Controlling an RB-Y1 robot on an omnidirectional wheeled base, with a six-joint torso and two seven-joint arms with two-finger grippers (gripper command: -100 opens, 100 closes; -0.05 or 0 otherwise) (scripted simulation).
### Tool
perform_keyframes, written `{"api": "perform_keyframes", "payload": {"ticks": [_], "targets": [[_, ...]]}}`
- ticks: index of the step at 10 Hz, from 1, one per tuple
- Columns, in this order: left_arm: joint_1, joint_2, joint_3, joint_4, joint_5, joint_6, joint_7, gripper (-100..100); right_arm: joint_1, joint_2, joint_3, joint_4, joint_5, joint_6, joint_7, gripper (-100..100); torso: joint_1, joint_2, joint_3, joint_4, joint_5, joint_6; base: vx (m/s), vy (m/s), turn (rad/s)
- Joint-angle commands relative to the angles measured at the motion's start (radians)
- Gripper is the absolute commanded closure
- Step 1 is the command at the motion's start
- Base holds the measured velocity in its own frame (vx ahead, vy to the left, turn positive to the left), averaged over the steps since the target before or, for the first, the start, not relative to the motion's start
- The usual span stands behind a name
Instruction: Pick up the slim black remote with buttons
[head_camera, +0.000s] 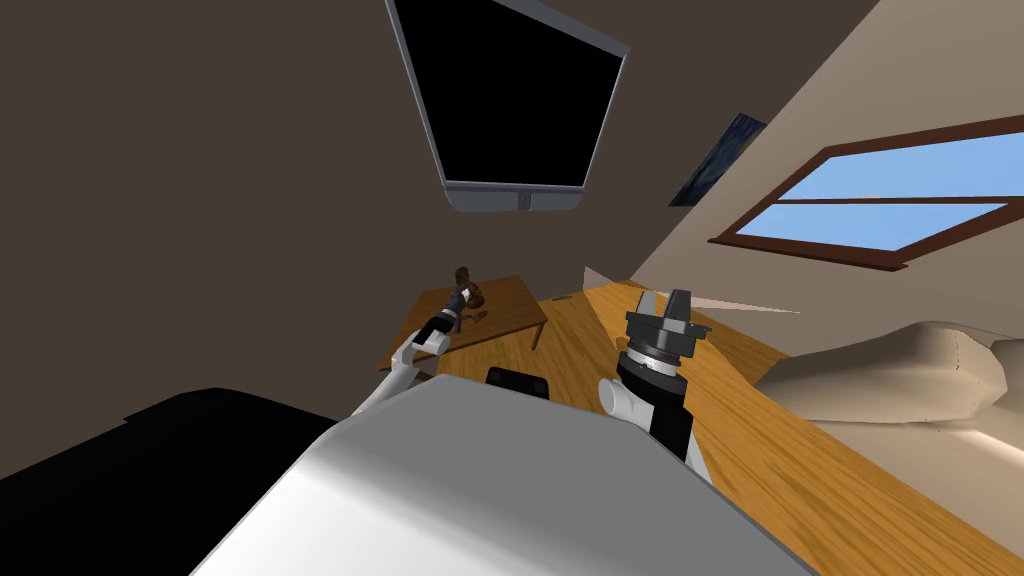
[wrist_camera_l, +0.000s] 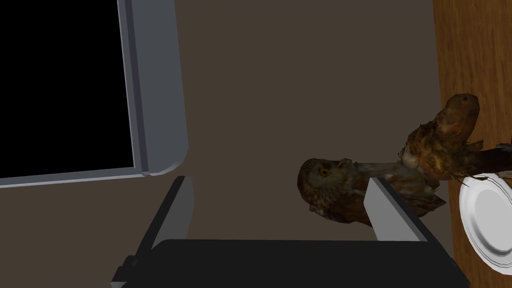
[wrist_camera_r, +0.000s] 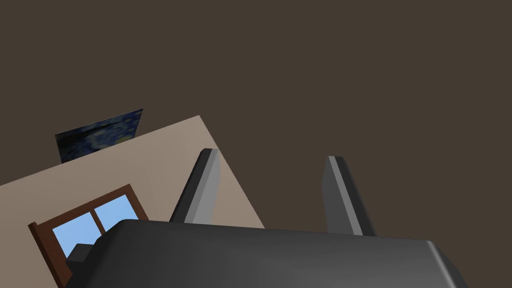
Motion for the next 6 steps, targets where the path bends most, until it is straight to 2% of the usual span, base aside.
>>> {"api": "perform_keyframes", "payload": {"ticks": [1,5,6], "targets": [[0.0,0.0,0.0,0.0,0.0,0.0,0.0,-100,0.0,0.0,0.0,0.0,0.0,0.0,0.0,0,0.0,0.0,0.0,0.0,0.0,0.0,-0.006,0.008,0.023],[0.0,0.0,0.0,0.0,0.0,0.0,0.0,-100,0.0,0.0,0.0,0.0,0.0,0.0,0.0,0,-0.001,-0.001,0.0,0.0,0.0,0.0,0.002,-0.002,-0.005],[0.003,0.011,0.034,0.01,0.012,0.041,-0.009,-100,0.0,0.0,0.0,0.0,0.0,0.0,0.0,0,-0.001,0.0,0.0,0.0,0.0,0.0,-0.006,0.031,-0.112]]}}
